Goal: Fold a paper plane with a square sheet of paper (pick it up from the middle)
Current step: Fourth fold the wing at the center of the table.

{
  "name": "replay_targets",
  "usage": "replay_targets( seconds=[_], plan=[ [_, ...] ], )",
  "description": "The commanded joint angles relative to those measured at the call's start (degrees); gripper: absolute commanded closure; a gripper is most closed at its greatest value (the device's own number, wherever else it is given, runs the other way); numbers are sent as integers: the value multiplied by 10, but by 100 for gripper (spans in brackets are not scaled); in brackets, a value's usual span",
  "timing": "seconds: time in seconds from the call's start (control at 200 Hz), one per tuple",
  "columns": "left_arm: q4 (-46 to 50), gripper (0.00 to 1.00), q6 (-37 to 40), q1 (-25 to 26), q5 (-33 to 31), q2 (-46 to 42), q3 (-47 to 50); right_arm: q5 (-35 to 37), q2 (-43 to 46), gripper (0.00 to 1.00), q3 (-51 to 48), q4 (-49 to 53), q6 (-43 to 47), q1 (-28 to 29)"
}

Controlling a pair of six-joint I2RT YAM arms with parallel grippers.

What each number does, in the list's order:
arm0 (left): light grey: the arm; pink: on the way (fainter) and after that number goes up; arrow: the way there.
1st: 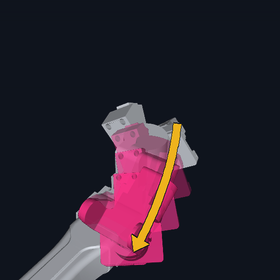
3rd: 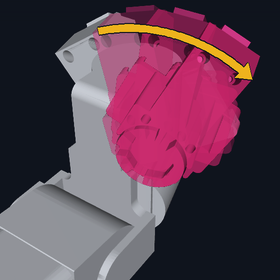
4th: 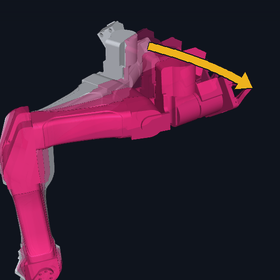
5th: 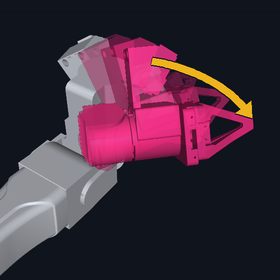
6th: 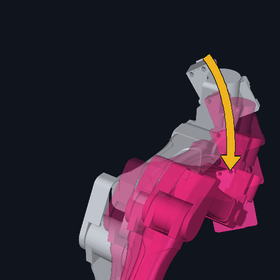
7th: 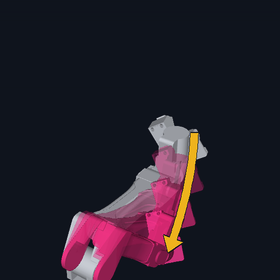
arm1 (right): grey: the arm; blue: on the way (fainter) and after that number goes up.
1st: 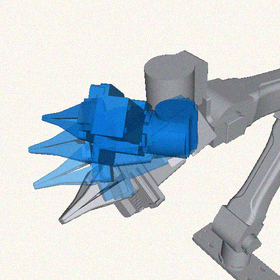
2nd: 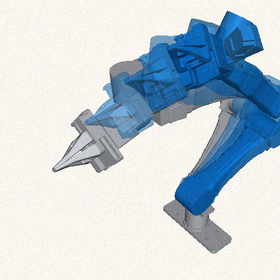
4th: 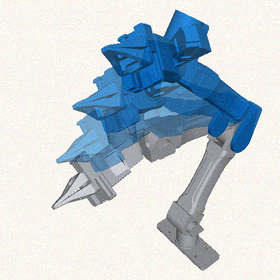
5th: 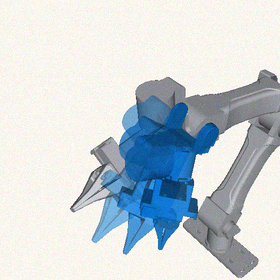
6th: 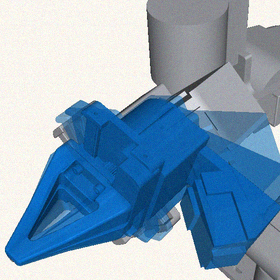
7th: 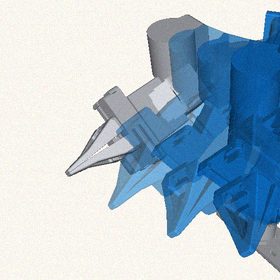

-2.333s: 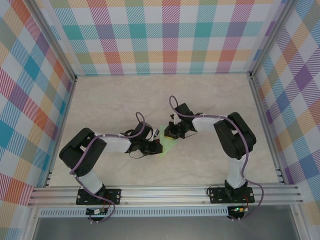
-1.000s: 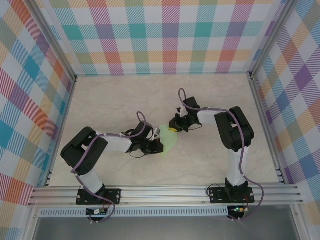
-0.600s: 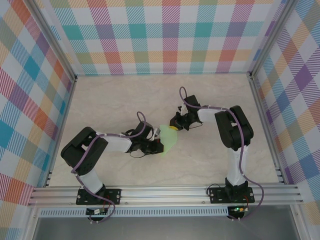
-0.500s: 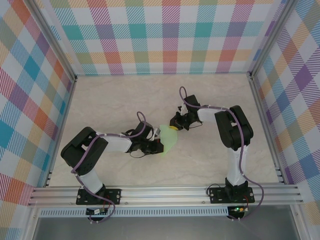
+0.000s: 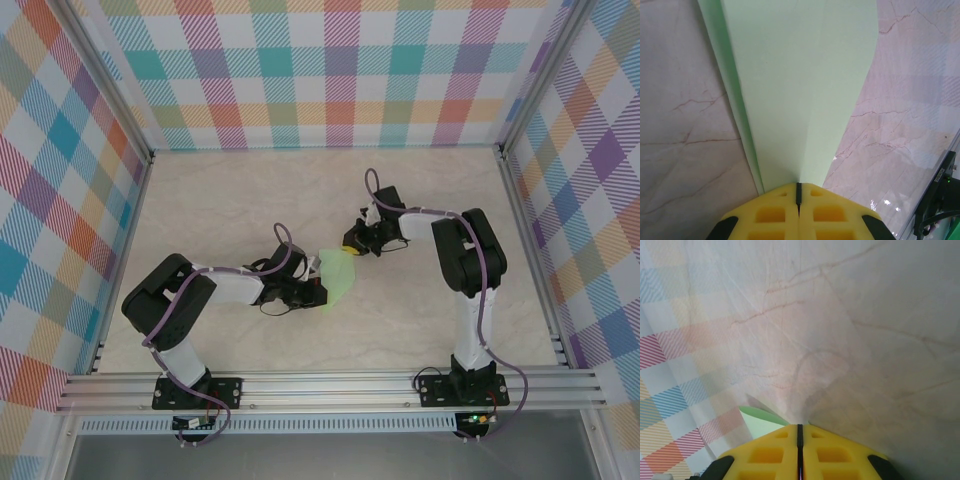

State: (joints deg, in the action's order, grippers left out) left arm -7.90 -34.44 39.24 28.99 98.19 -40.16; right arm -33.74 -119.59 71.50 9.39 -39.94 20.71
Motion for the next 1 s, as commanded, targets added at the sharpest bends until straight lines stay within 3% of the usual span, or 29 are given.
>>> replay_targets(
  seconds=[0.0, 0.275, 0.47, 0.67, 0.995],
  plan=[
    [111, 100, 18, 1, -57, 37, 35, 91, -24, 91, 19, -21, 22, -38],
    [113, 100, 18, 1, -56, 33, 32, 97, 21, 91, 44, 37, 49, -39],
    [115, 100, 18, 1, -56, 29, 30, 76, 97, 90, -6, 34, 45, -31],
    [116, 100, 16, 2, -56, 20, 25, 68, 137, 92, -57, 23, 33, 33],
    [121, 100, 15, 2, -55, 15, 15, 95, 107, 97, -87, 4, 12, 125]
  ],
)
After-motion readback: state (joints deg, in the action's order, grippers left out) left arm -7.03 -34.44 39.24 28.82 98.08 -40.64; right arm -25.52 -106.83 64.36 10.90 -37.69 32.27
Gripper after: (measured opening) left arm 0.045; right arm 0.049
